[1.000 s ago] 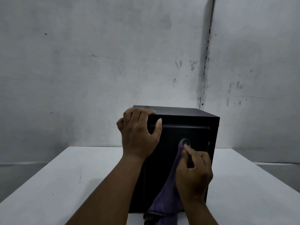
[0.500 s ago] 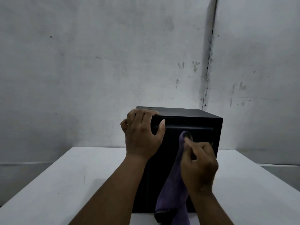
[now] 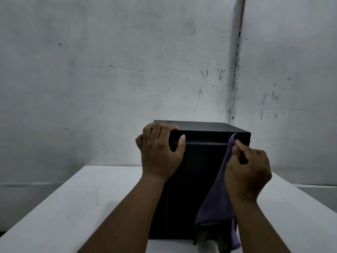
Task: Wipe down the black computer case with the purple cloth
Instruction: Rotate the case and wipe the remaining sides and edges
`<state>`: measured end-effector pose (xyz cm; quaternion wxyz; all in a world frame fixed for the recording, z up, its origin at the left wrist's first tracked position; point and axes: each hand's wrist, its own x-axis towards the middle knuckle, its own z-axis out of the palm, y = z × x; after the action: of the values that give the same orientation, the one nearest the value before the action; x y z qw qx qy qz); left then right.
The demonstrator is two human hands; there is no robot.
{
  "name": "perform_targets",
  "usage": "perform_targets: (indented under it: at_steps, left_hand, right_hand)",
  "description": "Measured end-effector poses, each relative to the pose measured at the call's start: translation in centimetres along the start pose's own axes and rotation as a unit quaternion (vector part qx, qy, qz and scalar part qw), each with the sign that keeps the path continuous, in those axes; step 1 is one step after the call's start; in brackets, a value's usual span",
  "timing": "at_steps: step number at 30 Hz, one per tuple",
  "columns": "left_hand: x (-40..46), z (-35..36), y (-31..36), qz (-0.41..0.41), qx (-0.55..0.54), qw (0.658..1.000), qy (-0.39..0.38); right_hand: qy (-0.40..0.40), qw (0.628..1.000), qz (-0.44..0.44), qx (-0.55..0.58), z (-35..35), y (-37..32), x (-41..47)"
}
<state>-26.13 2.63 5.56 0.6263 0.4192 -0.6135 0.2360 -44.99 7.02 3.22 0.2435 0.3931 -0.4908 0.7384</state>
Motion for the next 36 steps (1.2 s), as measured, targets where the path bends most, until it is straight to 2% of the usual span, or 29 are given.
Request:
perform_targets:
  at_steps: [3, 6, 9, 14, 16, 18, 22, 24, 26, 28, 30, 33, 36]
  left_hand:
    - [0.0, 0.0, -0.1, 0.003, 0.001, 1.0, 0.007]
    - [0.0, 0.2, -0.1, 0.003, 0.003, 1.0, 0.009]
    - [0.1, 0.1, 0.0, 0.0, -0.001, 1.0, 0.002]
    - [0.1, -0.2, -0.1, 0.0, -0.004, 1.0, -0.009]
    - [0.0, -0.3, 0.0, 0.0, -0.004, 1.0, -0.007]
    - [0.1, -0.4, 0.2, -0.003, -0.005, 1.0, -0.008]
    - [-0.5, -1.5, 1.1, -0.006, -0.006, 1.0, 0.005]
    - [-1.5, -2.4, 1.6, 0.004, -0.029, 0.999, 0.022]
    - [-2.7, -3.2, 2.1, 0.016, -0.075, 0.997, -0.005]
    - [-3.4, -3.9, 2.6, -0.002, -0.154, 0.985, -0.072]
    - [-3.3, -4.7, 3.3, -0.072, -0.256, 0.957, -0.116]
    - [-2.6, -5.7, 4.4, -0.165, -0.346, 0.912, -0.144]
    - [-1.6, -6.2, 5.2, -0.209, -0.379, 0.891, -0.135]
  right_hand:
    - [-0.015, 1.0, -0.019, 0.005, 0.2, -0.2, -0.8]
    - [-0.082, 0.992, -0.094, 0.021, -0.1, -0.2, -3.0]
    - [-0.115, 0.986, -0.118, 0.036, -0.6, 0.0, -3.4]
    - [-0.043, 0.998, -0.045, 0.016, -0.2, -0.1, -2.7]
    - [-0.038, 0.999, -0.025, 0.021, 0.1, -0.8, -3.2]
    - [-0.065, 0.997, -0.024, 0.038, 0.2, -1.4, -4.1]
    - [-0.181, 0.974, 0.013, 0.134, -0.3, -2.8, -5.2]
    - [-0.197, 0.961, 0.062, 0.184, -0.6, -3.8, -5.2]
    - [-0.2, 0.949, 0.106, 0.22, -0.7, -4.9, -4.7]
    - [-0.214, 0.94, 0.112, 0.24, -0.8, -5.9, -4.3]
    - [-0.223, 0.936, 0.103, 0.253, -1.0, -6.7, -3.8]
    - [-0.243, 0.926, 0.097, 0.273, -1.4, -7.4, -3.1]
    - [-0.308, 0.905, 0.079, 0.283, -1.5, -7.6, -1.8]
